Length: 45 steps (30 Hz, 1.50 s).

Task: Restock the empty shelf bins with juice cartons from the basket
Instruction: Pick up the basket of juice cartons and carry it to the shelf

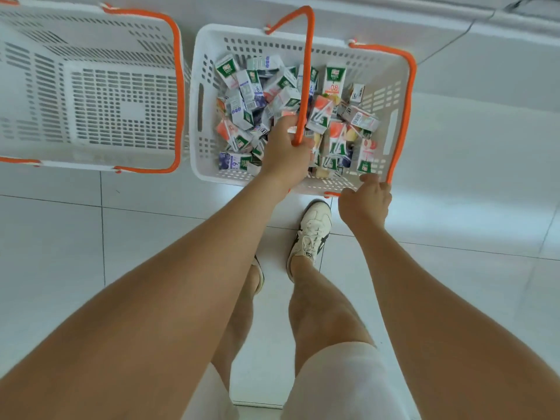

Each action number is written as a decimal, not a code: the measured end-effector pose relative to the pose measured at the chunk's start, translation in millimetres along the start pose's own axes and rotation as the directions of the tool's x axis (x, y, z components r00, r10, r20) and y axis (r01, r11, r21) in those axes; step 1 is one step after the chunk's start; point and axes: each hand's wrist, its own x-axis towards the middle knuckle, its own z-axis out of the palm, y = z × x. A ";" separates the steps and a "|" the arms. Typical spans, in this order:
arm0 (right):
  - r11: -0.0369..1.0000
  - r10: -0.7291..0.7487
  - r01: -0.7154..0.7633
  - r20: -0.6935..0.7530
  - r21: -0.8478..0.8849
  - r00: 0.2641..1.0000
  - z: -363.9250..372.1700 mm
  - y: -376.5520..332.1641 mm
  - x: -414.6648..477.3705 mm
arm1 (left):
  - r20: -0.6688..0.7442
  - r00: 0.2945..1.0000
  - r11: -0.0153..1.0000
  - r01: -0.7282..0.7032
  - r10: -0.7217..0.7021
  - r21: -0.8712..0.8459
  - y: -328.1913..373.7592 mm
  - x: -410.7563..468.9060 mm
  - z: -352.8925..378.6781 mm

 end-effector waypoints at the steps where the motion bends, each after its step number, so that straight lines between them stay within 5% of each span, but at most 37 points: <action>1: 0.997 0.059 -0.059 -0.006 0.048 0.998 1.1 8.3 5.9 | 0.010 1.000 1.000 0.003 -0.003 0.022 -3.0 1.5 9.2; 11: 0.863 0.128 -0.213 0.211 0.458 0.969 -4.8 44.0 36.8 | -0.066 0.996 0.995 0.058 -0.063 -0.078 -13.6 11.9 56.1; 15: 0.844 0.175 -0.185 0.066 0.503 0.982 -22.6 34.0 11.0 | -0.149 0.985 0.987 0.071 -0.092 -0.141 1.6 -1.7 50.3; 18: 0.868 0.054 -0.045 -0.005 0.494 0.999 -35.1 13.4 -12.8 | -0.201 0.971 0.984 0.099 -0.127 -0.145 14.3 -7.2 39.2; 23: 0.840 -0.201 0.051 0.222 0.540 0.954 -44.7 -46.6 -27.6 | -0.304 0.928 0.972 0.171 -0.214 -0.163 34.9 -4.4 5.7; 27: 0.722 -0.231 -0.128 0.410 0.680 0.882 -38.7 -93.4 -19.8 | -0.261 0.934 0.938 0.159 -0.244 -0.307 35.3 5.8 -26.7; 31: 0.629 -0.230 -0.279 0.516 0.726 0.825 -40.3 -102.1 -23.6 | -0.111 0.965 0.968 0.228 -0.239 -0.104 37.6 1.2 -33.8; 37: 0.505 -0.079 -0.367 0.466 0.781 0.881 -79.9 -48.6 -36.9 | -0.048 0.991 0.967 0.130 -0.123 0.220 51.0 -40.4 -26.4; 45: 0.306 0.068 -0.526 0.533 0.794 0.843 -142.0 9.6 -118.7 | 0.049 0.957 0.939 0.270 -0.286 0.215 83.3 -110.5 -9.1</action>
